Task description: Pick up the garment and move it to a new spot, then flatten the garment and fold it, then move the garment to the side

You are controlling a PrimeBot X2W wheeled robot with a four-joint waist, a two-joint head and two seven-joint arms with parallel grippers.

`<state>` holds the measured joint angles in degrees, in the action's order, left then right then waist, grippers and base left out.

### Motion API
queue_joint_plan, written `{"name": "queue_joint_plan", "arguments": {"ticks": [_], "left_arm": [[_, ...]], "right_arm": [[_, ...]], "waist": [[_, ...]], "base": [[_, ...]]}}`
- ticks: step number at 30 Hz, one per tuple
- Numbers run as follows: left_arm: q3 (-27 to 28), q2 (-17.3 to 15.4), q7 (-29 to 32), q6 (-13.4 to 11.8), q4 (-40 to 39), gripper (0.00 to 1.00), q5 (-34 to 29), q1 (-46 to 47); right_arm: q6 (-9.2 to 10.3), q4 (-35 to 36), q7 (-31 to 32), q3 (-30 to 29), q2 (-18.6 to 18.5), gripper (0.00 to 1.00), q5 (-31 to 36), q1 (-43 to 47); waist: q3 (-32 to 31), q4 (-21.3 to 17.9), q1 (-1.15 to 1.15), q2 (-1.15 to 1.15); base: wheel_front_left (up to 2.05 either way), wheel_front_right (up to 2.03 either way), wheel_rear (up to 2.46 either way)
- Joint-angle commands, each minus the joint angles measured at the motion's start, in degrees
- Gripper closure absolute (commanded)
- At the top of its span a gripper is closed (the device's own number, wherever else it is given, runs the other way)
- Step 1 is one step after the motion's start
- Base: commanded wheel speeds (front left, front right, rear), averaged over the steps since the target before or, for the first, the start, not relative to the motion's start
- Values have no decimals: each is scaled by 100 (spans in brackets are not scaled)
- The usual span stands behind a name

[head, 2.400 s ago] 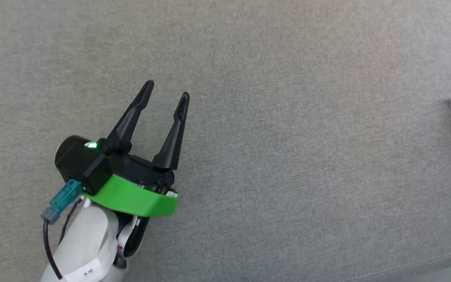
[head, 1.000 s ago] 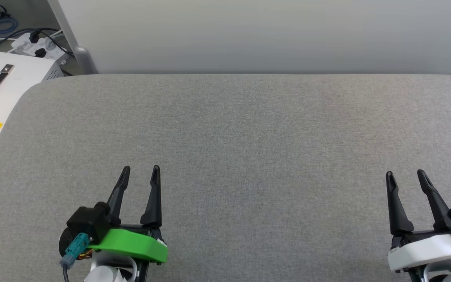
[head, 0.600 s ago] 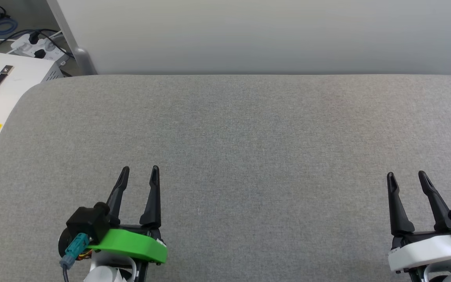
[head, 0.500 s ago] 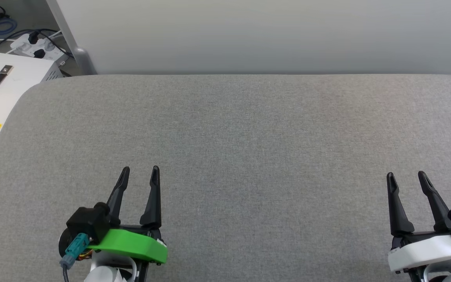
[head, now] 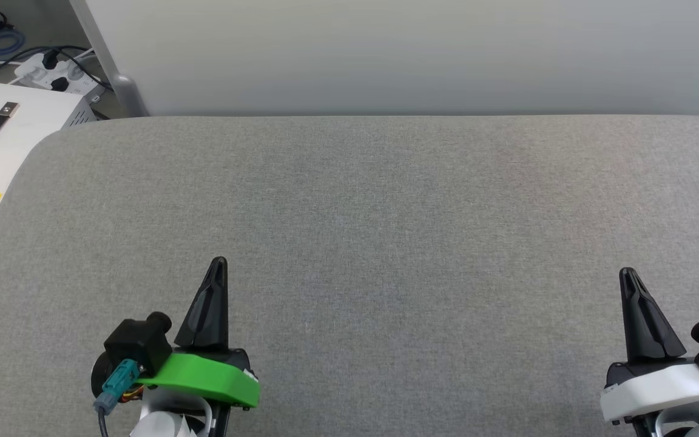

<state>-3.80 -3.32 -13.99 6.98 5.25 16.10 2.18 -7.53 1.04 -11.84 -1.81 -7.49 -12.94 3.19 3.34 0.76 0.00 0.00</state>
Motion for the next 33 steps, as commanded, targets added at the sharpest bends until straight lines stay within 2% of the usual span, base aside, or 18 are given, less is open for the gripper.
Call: {"name": "queue_joint_plan", "arguments": {"ticks": [1,33], "left_arm": [[6,4,39,-36,-14,100,-72,-15],[108,15,407,-215,-152,100,-489,-70]], "right_arm": [[0,-6,30,9,28,100,55,-21],[1,-32,342,55,145,100,391,-102]], "waist": [[-4,-1,0,0],[-93,-21,0,0]], "base": [[0,0,0],[0,0,0]]}}
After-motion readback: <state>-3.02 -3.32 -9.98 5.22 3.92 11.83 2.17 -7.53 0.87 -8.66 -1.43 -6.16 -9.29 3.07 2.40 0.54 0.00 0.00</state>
